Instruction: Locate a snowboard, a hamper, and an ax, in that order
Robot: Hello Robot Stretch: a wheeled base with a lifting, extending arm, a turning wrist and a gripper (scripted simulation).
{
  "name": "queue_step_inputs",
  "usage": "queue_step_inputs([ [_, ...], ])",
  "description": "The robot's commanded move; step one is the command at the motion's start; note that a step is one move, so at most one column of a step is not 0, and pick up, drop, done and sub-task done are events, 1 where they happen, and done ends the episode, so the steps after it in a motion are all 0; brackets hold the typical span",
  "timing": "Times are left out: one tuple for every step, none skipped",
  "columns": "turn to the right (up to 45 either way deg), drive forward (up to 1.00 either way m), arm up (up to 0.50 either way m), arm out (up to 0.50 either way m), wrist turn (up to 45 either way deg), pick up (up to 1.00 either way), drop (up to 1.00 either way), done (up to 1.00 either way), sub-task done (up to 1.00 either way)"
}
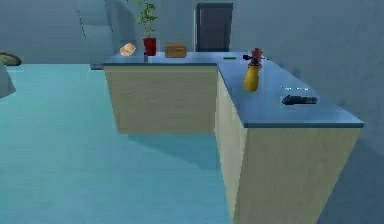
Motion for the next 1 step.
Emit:
queue_step_inputs([
  [-45.0, 0.0, 0.0, 0.0, 0.0, 0.0, 0.0, 0.0, 0.0],
])
